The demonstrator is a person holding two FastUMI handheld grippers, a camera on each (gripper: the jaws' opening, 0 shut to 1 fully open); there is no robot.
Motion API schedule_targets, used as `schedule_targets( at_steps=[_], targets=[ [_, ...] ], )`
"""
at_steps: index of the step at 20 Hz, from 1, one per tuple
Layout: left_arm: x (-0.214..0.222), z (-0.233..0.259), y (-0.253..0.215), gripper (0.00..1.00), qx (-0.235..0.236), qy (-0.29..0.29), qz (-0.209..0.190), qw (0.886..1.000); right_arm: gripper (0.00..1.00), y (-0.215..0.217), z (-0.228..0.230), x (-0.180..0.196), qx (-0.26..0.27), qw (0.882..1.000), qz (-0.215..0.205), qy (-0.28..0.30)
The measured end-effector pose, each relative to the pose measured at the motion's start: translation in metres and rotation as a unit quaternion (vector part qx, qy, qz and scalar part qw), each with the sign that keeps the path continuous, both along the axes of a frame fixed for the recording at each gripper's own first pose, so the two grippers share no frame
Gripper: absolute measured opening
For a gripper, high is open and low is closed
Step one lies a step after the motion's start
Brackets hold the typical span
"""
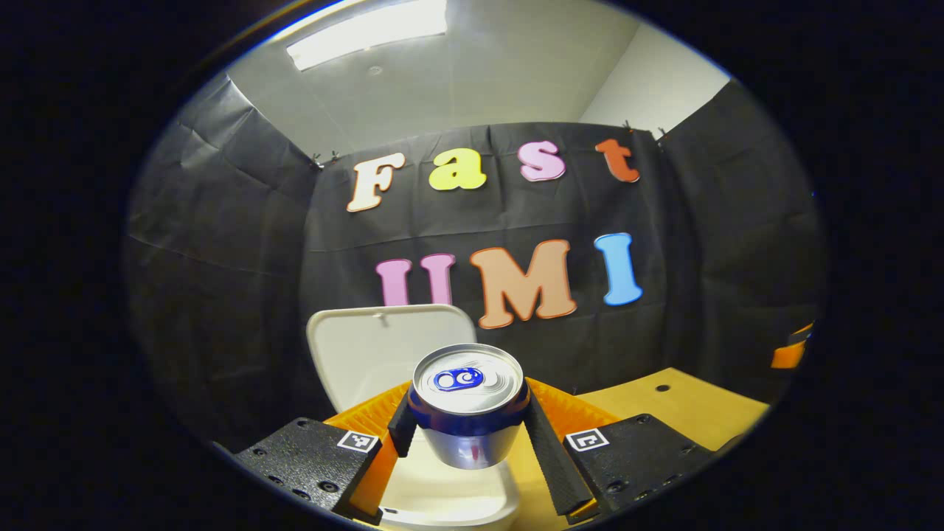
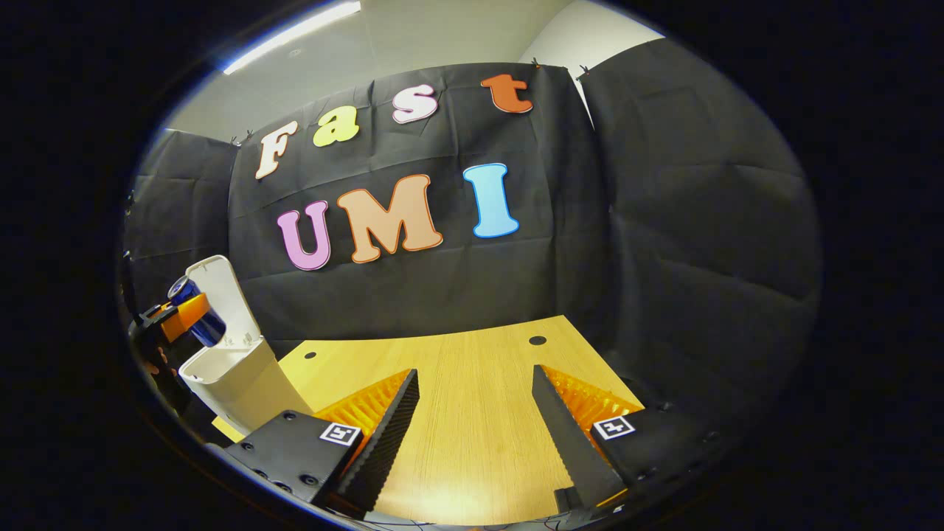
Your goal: Press the lid of the desktop garbage bin to open it, pick up the crumpled paper on the desktop and throw it into the bin, then pick up the pop can on the desktop and drop it into the bin, and finally close the garbage bin lid.
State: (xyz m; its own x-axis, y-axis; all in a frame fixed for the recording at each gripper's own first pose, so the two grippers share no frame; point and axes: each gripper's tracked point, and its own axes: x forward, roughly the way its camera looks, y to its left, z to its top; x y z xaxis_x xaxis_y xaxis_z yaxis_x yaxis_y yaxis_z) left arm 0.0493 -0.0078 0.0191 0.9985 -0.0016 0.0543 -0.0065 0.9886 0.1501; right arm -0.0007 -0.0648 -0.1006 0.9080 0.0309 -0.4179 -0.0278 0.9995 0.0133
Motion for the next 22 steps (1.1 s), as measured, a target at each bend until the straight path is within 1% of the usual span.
schedule_targets(
  at_steps=[2,3,7,9,10,12,14,15,19,22],
  targets=[
    [-0.002,-0.001,0.017,0.78,0.015,0.002,0.023,1.000,0.98,-0.006,0.001,0.001,0.002,1.000,-0.001,-0.001],
    [-0.004,-0.003,0.020,0.77,0.016,0.003,0.029,0.999,0.98,-0.012,0.000,0.001,0.002,1.000,-0.004,0.000],
    [-0.006,-0.001,0.032,0.78,0.005,-0.004,0.052,0.999,0.98,-0.035,0.003,-0.002,0.006,1.000,-0.024,0.000],
    [-0.006,0.006,0.037,0.86,0.009,-0.014,0.062,0.998,0.98,-0.048,0.004,-0.005,0.007,0.999,-0.036,-0.002],
    [-0.007,0.009,0.039,0.92,0.012,-0.018,0.066,0.998,0.98,-0.054,0.004,-0.006,0.008,0.999,-0.042,-0.002],
    [-0.007,0.016,0.040,0.92,0.017,-0.026,0.070,0.997,0.98,-0.062,0.004,-0.009,0.010,0.999,-0.049,0.000],
    [-0.004,0.026,0.041,0.92,0.013,-0.034,0.067,0.997,0.98,-0.065,0.004,-0.010,0.012,0.999,-0.051,0.001],
    [-0.001,0.033,0.038,0.92,0.003,-0.037,0.059,0.998,0.98,-0.066,0.004,-0.011,0.011,0.999,-0.051,0.000],
    [0.018,0.079,0.032,0.92,-0.056,-0.065,0.023,0.996,0.98,-0.062,0.000,-0.009,-0.011,0.999,-0.041,0.005],
    [0.040,0.113,0.041,0.92,-0.063,-0.081,0.017,0.995,0.98,-0.051,-0.005,-0.010,-0.015,0.999,-0.028,0.010]
  ],
)
